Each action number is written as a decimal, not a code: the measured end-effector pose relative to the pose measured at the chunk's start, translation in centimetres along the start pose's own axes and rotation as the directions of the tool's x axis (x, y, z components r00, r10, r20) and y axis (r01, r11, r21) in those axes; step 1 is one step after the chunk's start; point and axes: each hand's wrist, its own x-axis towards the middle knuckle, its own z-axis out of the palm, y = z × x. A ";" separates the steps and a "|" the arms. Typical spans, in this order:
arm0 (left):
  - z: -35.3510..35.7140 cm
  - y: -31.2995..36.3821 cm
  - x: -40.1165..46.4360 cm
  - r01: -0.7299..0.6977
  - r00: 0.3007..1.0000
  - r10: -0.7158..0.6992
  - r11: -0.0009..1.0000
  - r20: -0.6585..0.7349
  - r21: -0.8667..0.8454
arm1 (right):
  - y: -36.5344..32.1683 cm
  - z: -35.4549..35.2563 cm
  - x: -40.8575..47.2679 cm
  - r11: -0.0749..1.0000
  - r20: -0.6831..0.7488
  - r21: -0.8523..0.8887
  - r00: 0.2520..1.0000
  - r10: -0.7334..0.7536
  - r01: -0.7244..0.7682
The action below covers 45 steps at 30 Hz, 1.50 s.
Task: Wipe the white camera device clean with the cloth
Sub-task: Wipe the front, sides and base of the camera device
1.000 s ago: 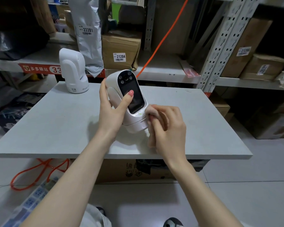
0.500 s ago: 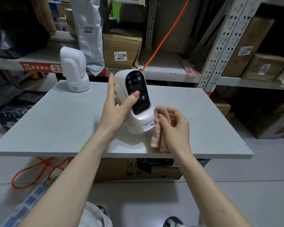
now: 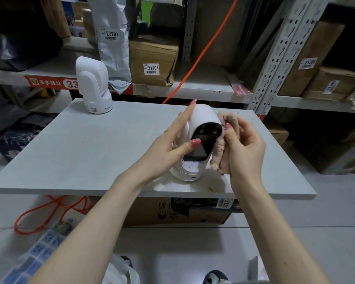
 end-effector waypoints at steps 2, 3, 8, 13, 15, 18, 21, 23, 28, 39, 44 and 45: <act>-0.1 -0.2 0.2 -0.010 1.000 0.009 1.000 -0.023 -0.017 | -0.2 0.2 -0.2 0.999 0.015 0.000 0.999 -0.041 0.041; -0.2 -0.3 0.2 -0.014 0.999 0.012 0.999 -0.045 -0.029 | -0.2 0.3 -0.3 0.998 0.027 -0.012 0.998 -0.063 0.064; -0.7 -0.7 0.2 -0.036 0.978 0.051 0.997 -0.203 0.075 | 0.9 0.6 -0.7 0.986 0.083 -0.122 0.991 -0.106 0.115; -1.1 -0.9 0.5 -0.030 0.960 0.009 0.997 -0.279 -0.070 | 3.1 0.6 -2.0 0.931 0.178 -0.311 0.974 -0.140 0.191; -1.2 -0.9 0.6 -0.038 0.948 0.014 0.997 -0.319 -0.070 | 3.1 1.0 -2.4 0.911 0.204 -0.323 0.959 -0.199 0.258; -1.4 -0.8 0.5 -0.048 0.932 0.009 0.994 -0.363 -0.100 | 2.1 1.9 -2.5 0.895 0.206 -0.275 0.931 -0.301 0.351; -1.5 -0.6 0.4 -0.047 0.939 0.005 0.992 -0.344 -0.116 | 1.0 2.9 -2.0 0.866 0.152 -0.262 0.904 -0.399 0.426; -1.4 -0.6 0.4 -0.046 0.945 0.001 0.991 -0.328 -0.128 | 0.7 3.2 -1.9 0.851 0.135 -0.257 0.889 -0.437 0.458; -1.4 -0.8 0.8 -0.042 0.936 -0.005 0.991 -0.352 -0.127 | 1.6 3.0 -2.2 0.844 0.150 -0.226 0.873 -0.464 0.487; -2.7 -1.0 0.6 0.000 0.966 -0.045 0.985 -0.256 -0.175 | 1.7 3.1 -2.5 0.833 0.157 -0.244 0.867 -0.472 0.498; -2.5 -0.8 0.6 0.000 0.972 -0.037 0.987 -0.231 -0.158 | 0.7 3.7 -1.7 0.883 0.121 -0.195 0.904 -0.409 0.426; -2.5 -0.8 0.6 0.008 0.970 -0.046 0.987 -0.237 -0.160 | 0.8 3.7 -1.8 0.890 0.122 -0.185 0.908 -0.400 0.417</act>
